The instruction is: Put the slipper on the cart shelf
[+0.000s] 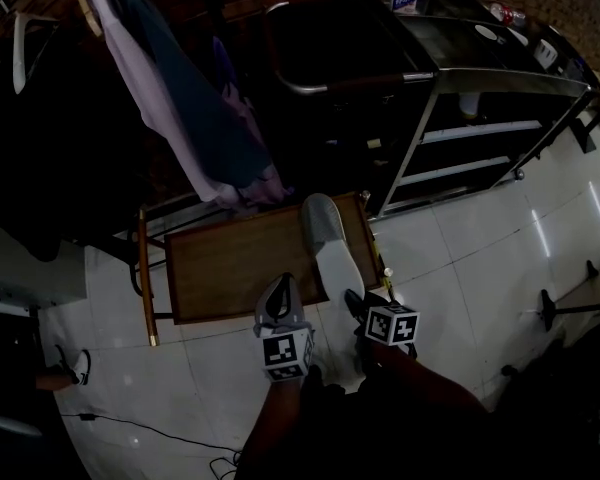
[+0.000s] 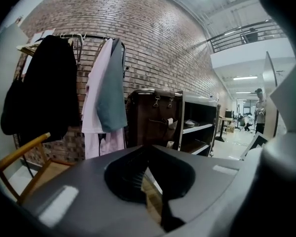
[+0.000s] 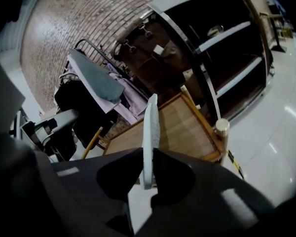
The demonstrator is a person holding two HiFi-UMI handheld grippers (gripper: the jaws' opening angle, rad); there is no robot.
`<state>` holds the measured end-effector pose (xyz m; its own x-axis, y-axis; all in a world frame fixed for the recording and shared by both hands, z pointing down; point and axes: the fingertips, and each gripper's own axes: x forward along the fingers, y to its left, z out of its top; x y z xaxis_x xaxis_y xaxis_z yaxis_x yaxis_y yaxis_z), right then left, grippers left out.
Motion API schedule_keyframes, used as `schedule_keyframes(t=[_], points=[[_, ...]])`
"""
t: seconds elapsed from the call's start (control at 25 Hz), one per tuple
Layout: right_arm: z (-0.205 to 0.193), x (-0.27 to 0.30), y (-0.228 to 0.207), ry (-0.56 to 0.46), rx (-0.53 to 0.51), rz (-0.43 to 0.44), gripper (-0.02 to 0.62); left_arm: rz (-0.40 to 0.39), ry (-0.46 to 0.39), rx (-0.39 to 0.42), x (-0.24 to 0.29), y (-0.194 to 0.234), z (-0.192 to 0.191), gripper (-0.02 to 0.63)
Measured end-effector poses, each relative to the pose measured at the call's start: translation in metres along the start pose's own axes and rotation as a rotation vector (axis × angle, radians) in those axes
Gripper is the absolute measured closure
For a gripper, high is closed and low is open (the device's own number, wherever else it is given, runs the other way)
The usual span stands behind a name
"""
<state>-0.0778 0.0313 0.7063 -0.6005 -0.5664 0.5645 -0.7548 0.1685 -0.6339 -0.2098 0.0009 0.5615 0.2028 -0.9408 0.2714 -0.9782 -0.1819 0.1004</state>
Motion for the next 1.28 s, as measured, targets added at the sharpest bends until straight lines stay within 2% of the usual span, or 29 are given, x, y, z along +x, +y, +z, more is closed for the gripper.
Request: schedule_keyframes(t=[0.16,0.36,0.68,1.0,1.28], points=[[0.034,-0.011,0.020,-0.097,-0.117,0.009,0.544,-0.009,-0.004,-0.016,0.005,0.001,0.004,0.591],[0.083,-0.030,0.055,-0.291,-0.257,0.035,0.543,0.001,-0.023,-0.017,0.012,0.004,0.016,0.591],[0.158,-0.061,0.117,-0.528,-0.465,0.040,0.543,-0.007,-0.109,0.006,0.015,0.007,0.054,0.591],[0.196,-0.083,0.145,-0.649,-0.641,-0.031,0.541,0.007,-0.159,0.076,0.014,0.013,0.077,0.591],[0.213,-0.096,0.155,-0.694,-0.671,-0.018,0.540,0.026,-0.249,0.088,0.012,0.008,0.107,0.591]])
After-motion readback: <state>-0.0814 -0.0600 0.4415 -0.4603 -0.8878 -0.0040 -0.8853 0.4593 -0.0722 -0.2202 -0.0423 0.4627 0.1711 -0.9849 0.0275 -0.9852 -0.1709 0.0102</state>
